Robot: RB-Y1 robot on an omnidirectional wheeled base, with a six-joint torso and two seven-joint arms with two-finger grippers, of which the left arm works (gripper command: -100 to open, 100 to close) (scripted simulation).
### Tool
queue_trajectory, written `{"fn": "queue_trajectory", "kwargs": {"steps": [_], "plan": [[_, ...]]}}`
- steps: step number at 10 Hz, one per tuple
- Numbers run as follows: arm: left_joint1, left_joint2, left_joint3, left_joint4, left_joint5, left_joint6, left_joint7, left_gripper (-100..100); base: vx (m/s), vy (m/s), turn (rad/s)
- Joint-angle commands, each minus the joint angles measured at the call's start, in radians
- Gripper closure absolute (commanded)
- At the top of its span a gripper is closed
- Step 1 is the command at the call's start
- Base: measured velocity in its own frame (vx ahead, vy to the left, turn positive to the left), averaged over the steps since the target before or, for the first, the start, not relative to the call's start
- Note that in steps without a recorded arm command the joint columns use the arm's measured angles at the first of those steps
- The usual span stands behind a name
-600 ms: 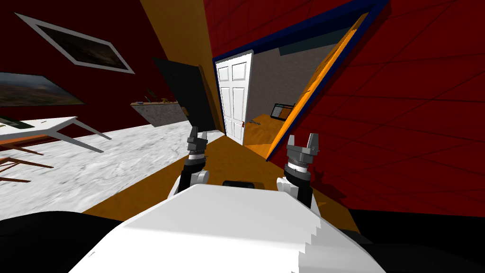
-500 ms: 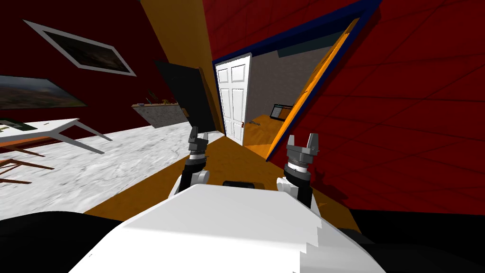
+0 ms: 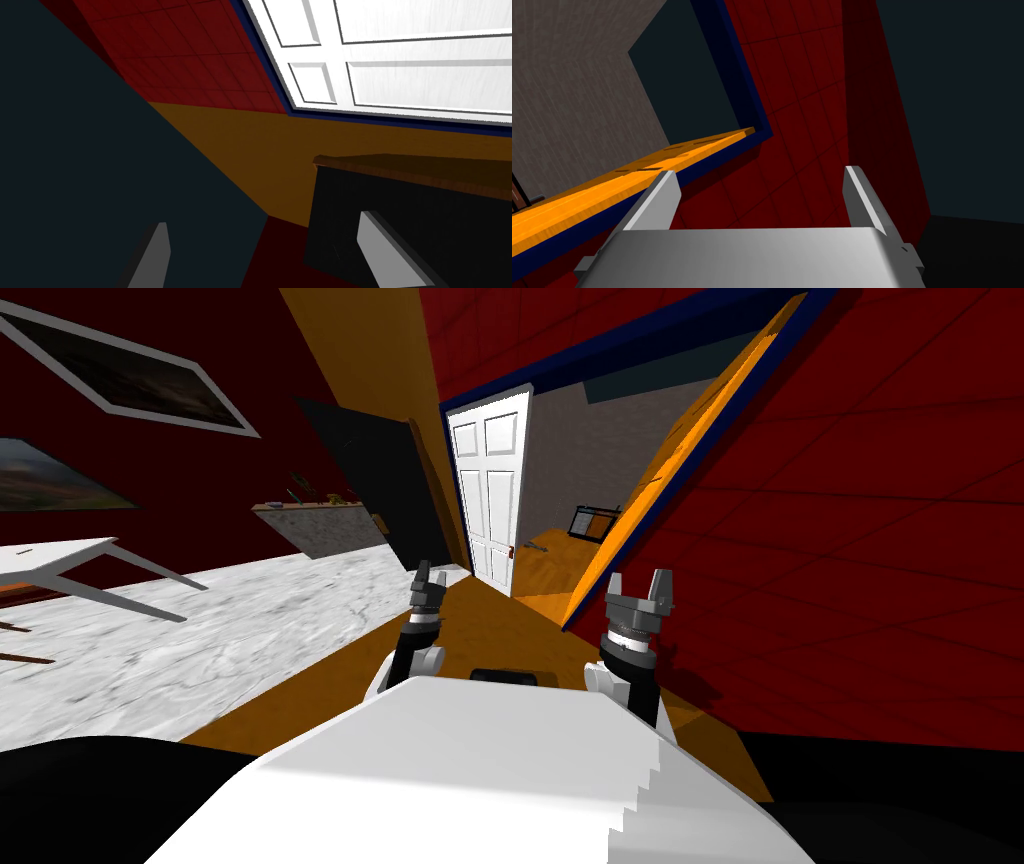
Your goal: Push the door open
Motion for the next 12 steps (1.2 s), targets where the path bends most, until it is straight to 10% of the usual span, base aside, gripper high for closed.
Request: {"fn": "queue_trajectory", "kwargs": {"steps": [1, 12], "plan": [[-0.015, 0.009, 0.002, 0.033, -0.004, -0.006, 0.004, -100, 0.124, 0.041, -0.029], [-0.104, 0.052, 0.011, 0.245, -0.034, -0.052, 0.026, -100, 0.09, 0.02, -0.037]]}}
